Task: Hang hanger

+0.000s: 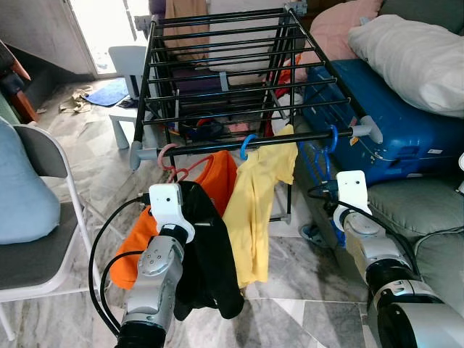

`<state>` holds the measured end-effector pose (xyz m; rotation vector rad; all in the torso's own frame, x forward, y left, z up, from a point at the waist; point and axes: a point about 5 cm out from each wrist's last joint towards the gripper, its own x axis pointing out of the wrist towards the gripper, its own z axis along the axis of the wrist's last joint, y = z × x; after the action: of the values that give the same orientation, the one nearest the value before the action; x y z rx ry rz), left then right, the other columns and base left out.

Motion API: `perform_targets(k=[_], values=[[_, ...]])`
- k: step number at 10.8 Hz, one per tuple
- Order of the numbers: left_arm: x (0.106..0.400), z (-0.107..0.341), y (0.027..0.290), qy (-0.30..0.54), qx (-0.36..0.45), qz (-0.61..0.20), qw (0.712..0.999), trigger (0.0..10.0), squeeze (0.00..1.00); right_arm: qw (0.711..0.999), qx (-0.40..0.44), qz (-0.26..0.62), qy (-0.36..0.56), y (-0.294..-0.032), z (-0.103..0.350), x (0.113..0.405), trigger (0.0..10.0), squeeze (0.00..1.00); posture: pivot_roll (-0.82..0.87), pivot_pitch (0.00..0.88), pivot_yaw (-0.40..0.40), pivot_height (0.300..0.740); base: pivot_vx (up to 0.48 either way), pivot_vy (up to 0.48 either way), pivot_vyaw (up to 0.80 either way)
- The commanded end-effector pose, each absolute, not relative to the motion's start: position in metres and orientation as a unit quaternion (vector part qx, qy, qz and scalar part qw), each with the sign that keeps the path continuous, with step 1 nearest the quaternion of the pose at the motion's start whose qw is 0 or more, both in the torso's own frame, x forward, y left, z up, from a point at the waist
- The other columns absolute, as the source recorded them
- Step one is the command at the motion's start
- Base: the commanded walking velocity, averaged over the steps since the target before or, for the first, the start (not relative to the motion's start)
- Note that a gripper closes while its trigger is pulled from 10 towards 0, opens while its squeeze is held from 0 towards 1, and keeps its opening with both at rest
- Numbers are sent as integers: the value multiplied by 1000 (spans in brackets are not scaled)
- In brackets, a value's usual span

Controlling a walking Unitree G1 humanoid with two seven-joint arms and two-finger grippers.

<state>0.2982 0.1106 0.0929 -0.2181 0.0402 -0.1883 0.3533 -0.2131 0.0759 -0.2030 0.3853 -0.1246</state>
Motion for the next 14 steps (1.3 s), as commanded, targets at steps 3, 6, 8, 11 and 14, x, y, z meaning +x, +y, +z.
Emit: perform_targets(k=[3, 6, 8, 11, 14], values=[[301, 96, 110, 18, -102, -92, 990, 10000, 0, 976, -98, -56, 187, -211, 82, 359, 157, 0, -130, 0, 43, 740, 0, 0, 0], [302, 96, 109, 18, -102, -93, 990, 10000, 0, 976, -101, -59, 186, -212, 82, 359, 627, 0, -132, 0, 44, 740, 0, 0, 0], [303, 96, 108, 19, -102, -94, 990, 10000, 0, 975, -102, -60, 186, -213, 83, 359, 706, 0, -133, 0, 44, 740, 0, 0, 0], [302, 95, 107, 21, -101, -95, 990, 10000, 0, 976, -103, -64, 180, -215, 85, 361, 314, 0, -134, 0, 46, 740, 0, 0, 0], [302, 93, 107, 25, -99, -90, 991, 10000, 0, 981, -110, -62, 149, -216, 93, 363, 0, 0, -137, 0, 44, 740, 0, 0, 0]])
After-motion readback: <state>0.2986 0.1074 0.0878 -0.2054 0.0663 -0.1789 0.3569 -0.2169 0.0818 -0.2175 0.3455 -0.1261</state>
